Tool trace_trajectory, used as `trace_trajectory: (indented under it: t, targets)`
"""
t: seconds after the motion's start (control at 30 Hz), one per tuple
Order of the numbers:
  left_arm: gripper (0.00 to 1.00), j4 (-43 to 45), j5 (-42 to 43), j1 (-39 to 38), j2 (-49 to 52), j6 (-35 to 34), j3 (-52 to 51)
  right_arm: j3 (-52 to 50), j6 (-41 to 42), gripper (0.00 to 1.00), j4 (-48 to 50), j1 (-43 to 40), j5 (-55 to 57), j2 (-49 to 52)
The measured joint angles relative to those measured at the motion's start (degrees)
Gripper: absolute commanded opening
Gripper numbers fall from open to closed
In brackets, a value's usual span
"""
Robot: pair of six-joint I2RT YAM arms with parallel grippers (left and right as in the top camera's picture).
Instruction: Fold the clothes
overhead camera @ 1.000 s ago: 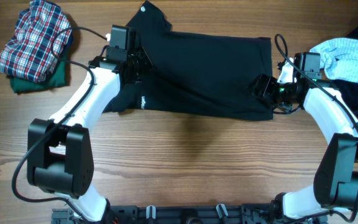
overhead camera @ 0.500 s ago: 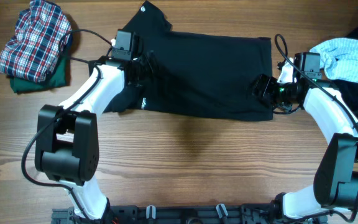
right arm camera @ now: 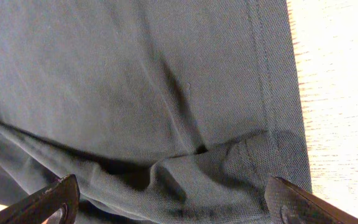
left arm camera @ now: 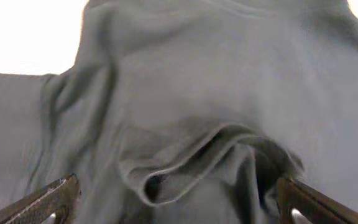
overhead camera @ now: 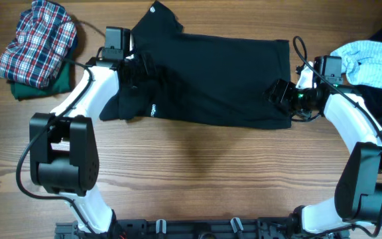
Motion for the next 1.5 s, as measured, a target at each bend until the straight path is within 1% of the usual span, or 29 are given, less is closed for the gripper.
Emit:
trace_trajectory:
  t: [0.07,0.1,0.2,0.23,0.33,0.4,0.5,0.57,0.63,0.77,0.8,0.83,0.87,1.0,1.1,1.23,1.4,1.43,1.5]
  targets:
    - [0.99,0.1,0.9,-0.3,0.0,4.9,0.0,0.0,0.0,0.96,0.0,0.0,0.0,0.0]
    - [0.99,0.1,1.4,-0.5,0.0,8.6,0.0,0.0,0.0,0.96,0.0,0.0,0.0,0.0]
    - [0.96,-0.2,2.2,-1.1,0.0,15.8,0.0,0.0,0.0,0.96,0.0,0.0,0.0,0.0]
    - [0.95,-0.3,2.6,-1.2,0.0,19.5,0.0,0.0,0.0,0.96,0.0,0.0,0.0,0.0]
    - [0.95,-0.2,2.9,-1.2,0.0,23.9,0.0,0.0,0.0,0.96,0.0,0.0,0.0,0.0]
    - [0.93,-0.1,3.0,-1.2,0.2,25.6,0.0,0.0,0.0,0.96,0.0,0.0,0.0,0.0]
    - [0.88,0.2,3.0,-1.2,1.1,27.1,0.1,0.0,0.0,0.96,0.0,0.0,0.0,0.0]
    - [0.82,0.2,3.0,-1.2,2.3,28.0,0.1,0.0,0.0,0.96,0.0,0.0,0.0,0.0]
    - [0.8,0.4,3.0,-1.2,3.0,28.1,0.1,0.0,0.0,0.96,0.0,0.0,0.0,0.0]
    - [0.67,1.1,3.0,-1.2,3.9,28.5,0.1,0.0,0.0,0.96,0.0,0.0,0.0,0.0]
    - [0.6,1.3,3.0,-1.2,3.9,28.6,0.1,0.0,0.0,0.96,0.0,0.0,0.0,0.0]
    - [0.56,2.0,3.0,-1.2,3.9,28.8,0.1,0.0,0.0,0.96,0.0,0.0,0.0,0.0]
    - [0.55,2.3,3.0,-1.2,3.9,28.8,0.1,0.0,0.0,0.96,0.0,0.0,0.0,0.0]
    - [0.56,3.3,3.0,-1.2,3.9,29.2,0.1,0.0,0.0,0.96,0.0,0.0,0.0,0.0]
    - [0.6,2.5,2.8,-1.2,3.9,29.2,0.1,0.0,0.0,0.96,0.0,0.0,0.0,0.0]
    - [0.63,0.6,-0.2,-1.2,3.9,29.2,0.2,0.0,0.0,0.96,0.0,0.0,0.0,0.0]
    - [0.61,0.2,-4.6,-1.2,3.9,29.2,0.2,0.0,0.0,0.96,0.1,0.0,0.0,0.0]
    - [0.59,0.2,-5.0,-1.2,3.9,29.3,0.2,0.0,0.0,0.96,0.1,0.0,0.0,0.0]
    - [0.57,0.2,-5.9,-1.2,3.9,29.2,0.2,0.0,0.0,0.96,0.1,0.0,0.0,0.0]
